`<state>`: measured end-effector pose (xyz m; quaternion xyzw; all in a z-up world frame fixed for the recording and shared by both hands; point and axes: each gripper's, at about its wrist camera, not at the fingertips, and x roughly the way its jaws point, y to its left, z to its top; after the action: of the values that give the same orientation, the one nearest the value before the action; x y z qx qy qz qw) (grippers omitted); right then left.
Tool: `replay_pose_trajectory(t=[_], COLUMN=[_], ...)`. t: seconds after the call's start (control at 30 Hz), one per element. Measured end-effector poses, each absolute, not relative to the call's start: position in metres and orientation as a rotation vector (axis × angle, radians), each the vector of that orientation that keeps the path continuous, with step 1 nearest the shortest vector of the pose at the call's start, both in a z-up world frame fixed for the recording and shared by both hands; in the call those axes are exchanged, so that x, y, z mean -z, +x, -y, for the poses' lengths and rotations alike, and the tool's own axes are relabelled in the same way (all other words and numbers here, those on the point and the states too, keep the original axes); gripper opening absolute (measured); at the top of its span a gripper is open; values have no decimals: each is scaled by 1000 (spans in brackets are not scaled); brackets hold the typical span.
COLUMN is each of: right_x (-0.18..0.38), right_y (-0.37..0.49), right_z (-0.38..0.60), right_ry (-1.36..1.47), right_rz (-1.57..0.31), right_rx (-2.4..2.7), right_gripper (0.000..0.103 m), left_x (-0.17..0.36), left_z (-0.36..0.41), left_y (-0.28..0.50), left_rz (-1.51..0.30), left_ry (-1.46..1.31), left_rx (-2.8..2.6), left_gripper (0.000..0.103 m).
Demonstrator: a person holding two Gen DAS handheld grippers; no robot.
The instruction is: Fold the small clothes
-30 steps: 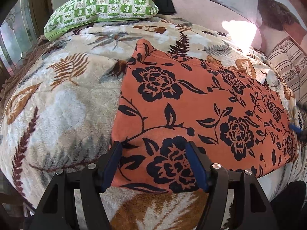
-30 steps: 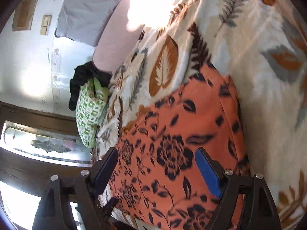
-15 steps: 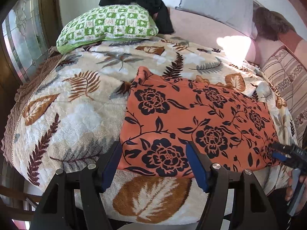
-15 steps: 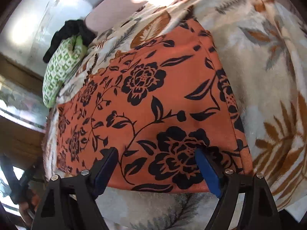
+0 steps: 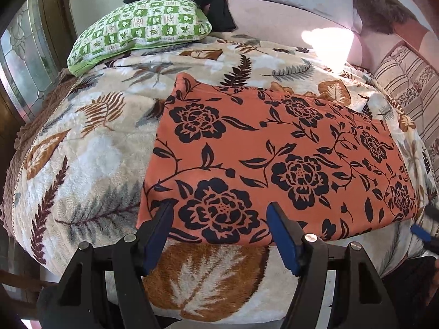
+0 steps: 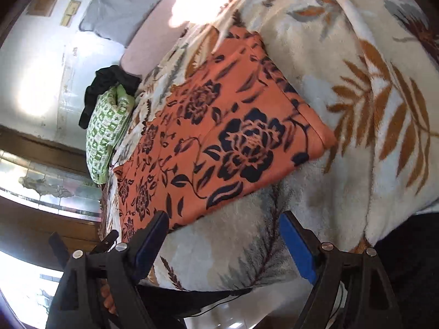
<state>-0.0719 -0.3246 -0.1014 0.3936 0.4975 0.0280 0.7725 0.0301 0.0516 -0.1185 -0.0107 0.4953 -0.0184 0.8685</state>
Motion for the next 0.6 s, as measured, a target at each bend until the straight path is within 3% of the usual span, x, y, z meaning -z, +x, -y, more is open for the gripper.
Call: replay_pose_trajectory(t=[0.13, 0.3, 0.47, 0.6], right_x=[91, 137, 98, 102], right_y=[-25, 5, 42, 109], right_z=[331, 364, 350, 355], right_ry=[851, 952, 828, 790], right_rz=[-1022, -1103, -1081, -1101], right_rx=[-154, -48, -146, -182], right_gripper=[85, 87, 87, 87], left_x=[124, 134, 144, 150], left_z=[-48, -51, -54, -53], left_y=[37, 47, 62, 73], left_rz=[-1043, -1044, -1041, -1041], left_ry=[-17, -11, -39, -36], left_rx=[35, 15, 13, 5], left_gripper=[71, 71, 71, 71])
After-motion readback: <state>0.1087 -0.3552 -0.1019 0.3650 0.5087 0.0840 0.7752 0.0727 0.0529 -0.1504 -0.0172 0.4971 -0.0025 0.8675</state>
